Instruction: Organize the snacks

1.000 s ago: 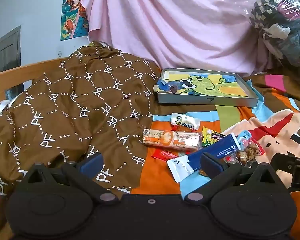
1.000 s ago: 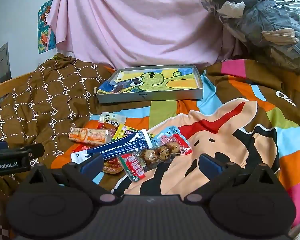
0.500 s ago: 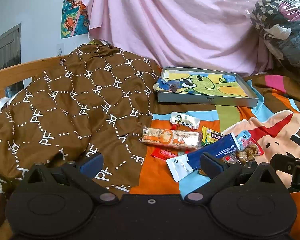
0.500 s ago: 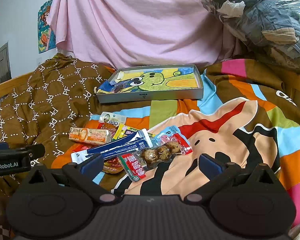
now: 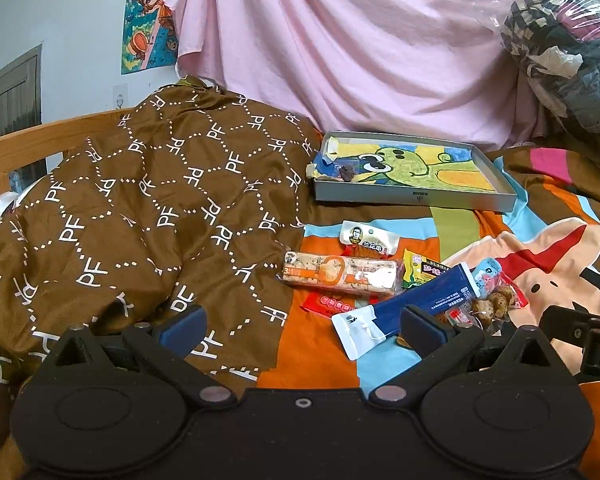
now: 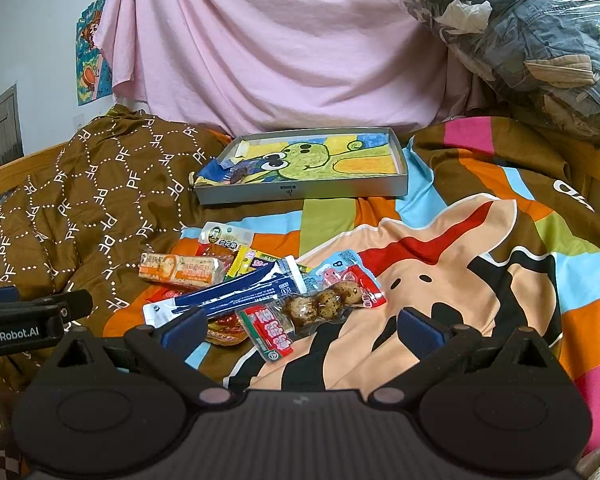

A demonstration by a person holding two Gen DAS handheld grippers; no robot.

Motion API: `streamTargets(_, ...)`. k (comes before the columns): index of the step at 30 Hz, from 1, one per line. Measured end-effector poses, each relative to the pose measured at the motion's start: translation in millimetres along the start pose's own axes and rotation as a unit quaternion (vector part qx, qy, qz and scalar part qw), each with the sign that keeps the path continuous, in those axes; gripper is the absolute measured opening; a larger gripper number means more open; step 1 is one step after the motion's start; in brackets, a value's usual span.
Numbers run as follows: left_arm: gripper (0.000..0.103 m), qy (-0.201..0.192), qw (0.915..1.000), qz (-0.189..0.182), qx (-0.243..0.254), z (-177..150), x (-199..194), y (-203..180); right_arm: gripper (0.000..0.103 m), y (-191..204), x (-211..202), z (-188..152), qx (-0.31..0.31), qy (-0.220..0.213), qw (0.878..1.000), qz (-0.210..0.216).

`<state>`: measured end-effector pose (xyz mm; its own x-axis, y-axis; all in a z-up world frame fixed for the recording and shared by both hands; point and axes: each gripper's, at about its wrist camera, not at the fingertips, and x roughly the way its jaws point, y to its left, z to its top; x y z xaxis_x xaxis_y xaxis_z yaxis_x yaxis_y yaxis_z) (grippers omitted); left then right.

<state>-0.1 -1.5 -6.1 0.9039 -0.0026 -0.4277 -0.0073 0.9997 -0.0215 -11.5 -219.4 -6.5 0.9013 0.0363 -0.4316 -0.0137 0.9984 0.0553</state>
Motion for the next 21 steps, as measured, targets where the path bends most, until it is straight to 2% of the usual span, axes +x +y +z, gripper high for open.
streamTargets(10, 0.102, 0.008, 1.0000, 0.002, -0.001, -1.7, 1.1, -1.4, 0.103, 2.4, 1.9, -1.5, 0.003, 0.011, 1.000, -0.005)
streamTargets(21, 0.102, 0.023, 0.9997, 0.005, 0.005, -0.8, 4.4, -6.9, 0.103, -3.6, 0.7, 4.3, 0.013, 0.021, 1.000, 0.006)
